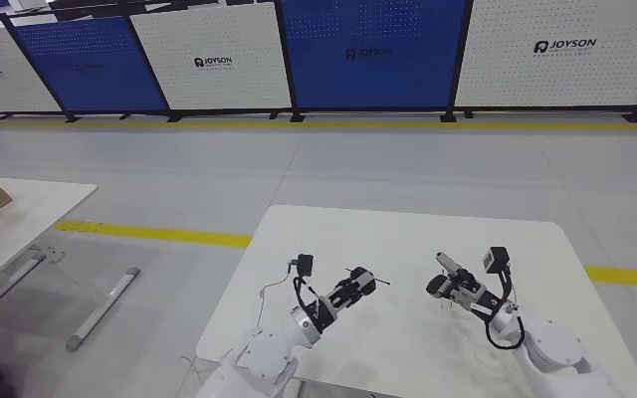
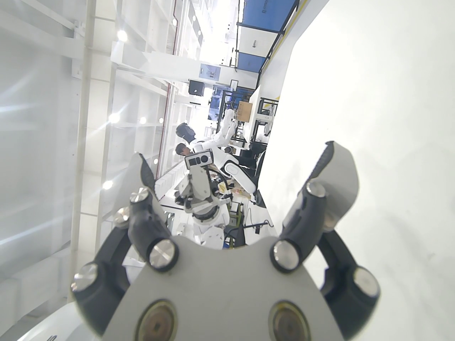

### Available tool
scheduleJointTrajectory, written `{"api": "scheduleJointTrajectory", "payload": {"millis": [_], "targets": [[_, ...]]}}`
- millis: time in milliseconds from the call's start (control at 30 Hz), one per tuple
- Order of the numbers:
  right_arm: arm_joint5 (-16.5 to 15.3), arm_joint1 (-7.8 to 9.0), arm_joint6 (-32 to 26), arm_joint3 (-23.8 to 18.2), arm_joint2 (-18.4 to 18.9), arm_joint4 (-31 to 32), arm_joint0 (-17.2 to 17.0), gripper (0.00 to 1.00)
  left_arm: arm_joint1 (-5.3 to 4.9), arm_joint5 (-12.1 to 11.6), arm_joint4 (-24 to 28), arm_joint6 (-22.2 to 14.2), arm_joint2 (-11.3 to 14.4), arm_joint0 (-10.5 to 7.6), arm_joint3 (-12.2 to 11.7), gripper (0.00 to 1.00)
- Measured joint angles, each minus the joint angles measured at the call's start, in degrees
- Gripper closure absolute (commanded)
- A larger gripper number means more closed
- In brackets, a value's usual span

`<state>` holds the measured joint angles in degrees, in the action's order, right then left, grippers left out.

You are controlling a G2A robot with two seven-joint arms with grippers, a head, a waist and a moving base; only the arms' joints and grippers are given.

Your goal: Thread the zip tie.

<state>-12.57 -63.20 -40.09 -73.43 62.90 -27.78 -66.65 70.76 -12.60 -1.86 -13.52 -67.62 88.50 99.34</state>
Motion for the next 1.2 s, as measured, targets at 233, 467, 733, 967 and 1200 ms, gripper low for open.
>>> {"api": "scheduleJointTrajectory", "payload": {"millis": [233,467,733,967,1200], "targets": [[0.00,0.00,0.00,0.00,0.00,0.00,0.00,0.00,0.65,0.82,1.86,3.80,1.54,-3.03,-6.93,1.00],[0.00,0.00,0.00,0.00,0.00,0.00,0.00,0.00,0.83,-1.78,8.11,6.68,-0.30,-2.98,-1.28,1.00],[0.00,0.00,0.00,0.00,0.00,0.00,0.00,0.00,0.58,-5.06,15.08,6.70,-4.04,-0.49,12.92,1.00],[0.00,0.00,0.00,0.00,0.00,0.00,0.00,0.00,0.36,-6.92,19.24,3.59,-5.84,2.51,17.56,1.00],[0.00,0.00,0.00,0.00,0.00,0.00,0.00,0.00,0.29,-6.88,20.21,-0.75,-6.69,4.15,20.22,1.00]]}}
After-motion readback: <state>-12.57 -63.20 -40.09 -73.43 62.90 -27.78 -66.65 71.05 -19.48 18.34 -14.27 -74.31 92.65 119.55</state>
